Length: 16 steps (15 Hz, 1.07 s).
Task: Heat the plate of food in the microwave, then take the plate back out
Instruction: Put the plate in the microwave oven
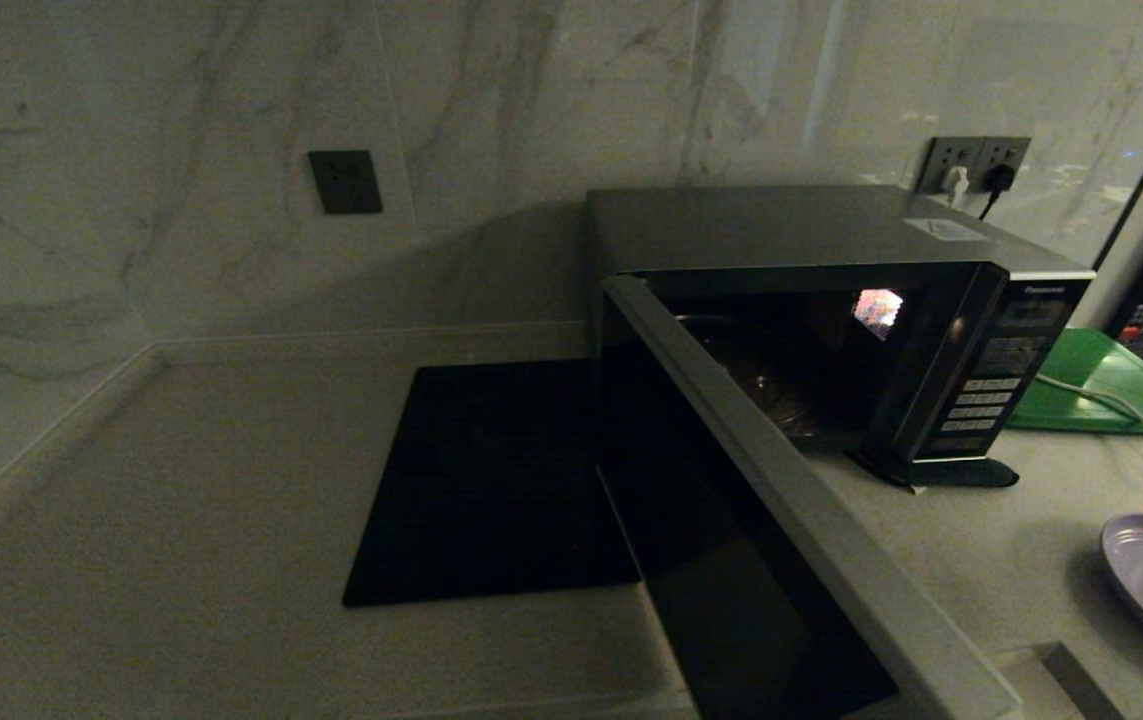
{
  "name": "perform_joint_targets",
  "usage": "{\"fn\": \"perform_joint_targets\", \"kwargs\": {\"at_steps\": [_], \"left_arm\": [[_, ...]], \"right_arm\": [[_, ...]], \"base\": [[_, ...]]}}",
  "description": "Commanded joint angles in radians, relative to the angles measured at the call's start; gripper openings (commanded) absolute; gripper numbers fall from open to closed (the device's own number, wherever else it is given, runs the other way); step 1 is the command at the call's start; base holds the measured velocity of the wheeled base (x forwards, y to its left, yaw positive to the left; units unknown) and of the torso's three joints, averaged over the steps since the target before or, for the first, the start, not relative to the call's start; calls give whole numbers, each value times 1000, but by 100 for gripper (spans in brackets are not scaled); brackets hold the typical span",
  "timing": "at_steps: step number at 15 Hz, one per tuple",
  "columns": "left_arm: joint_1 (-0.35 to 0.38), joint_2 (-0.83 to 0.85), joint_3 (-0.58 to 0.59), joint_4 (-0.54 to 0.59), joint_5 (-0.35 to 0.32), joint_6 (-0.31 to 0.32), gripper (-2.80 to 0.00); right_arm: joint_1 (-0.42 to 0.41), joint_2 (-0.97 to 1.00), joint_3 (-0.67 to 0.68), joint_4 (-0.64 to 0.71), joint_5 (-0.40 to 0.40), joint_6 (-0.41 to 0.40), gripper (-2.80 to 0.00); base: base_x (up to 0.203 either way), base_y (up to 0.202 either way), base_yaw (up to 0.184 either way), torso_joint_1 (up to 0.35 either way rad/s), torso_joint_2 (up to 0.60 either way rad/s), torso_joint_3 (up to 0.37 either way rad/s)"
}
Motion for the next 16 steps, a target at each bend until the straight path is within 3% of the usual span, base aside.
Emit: {"fn": "perform_joint_targets", "kwargs": {"at_steps": [1, 10, 16], "left_arm": [[0, 0, 0, -1, 0, -1, -280], [0, 0, 0, -1, 1, -1, -280], [0, 0, 0, -1, 1, -1, -280]], "right_arm": [[-1, -8, -1, 3, 3, 3, -280], [0, -131, 74, 3, 36, 7, -280], [-4, -197, 114, 5, 103, 12, -280]], "base": [[0, 0, 0, 0, 0, 0], [0, 0, 0, 0, 0, 0], [0, 0, 0, 0, 0, 0]]}}
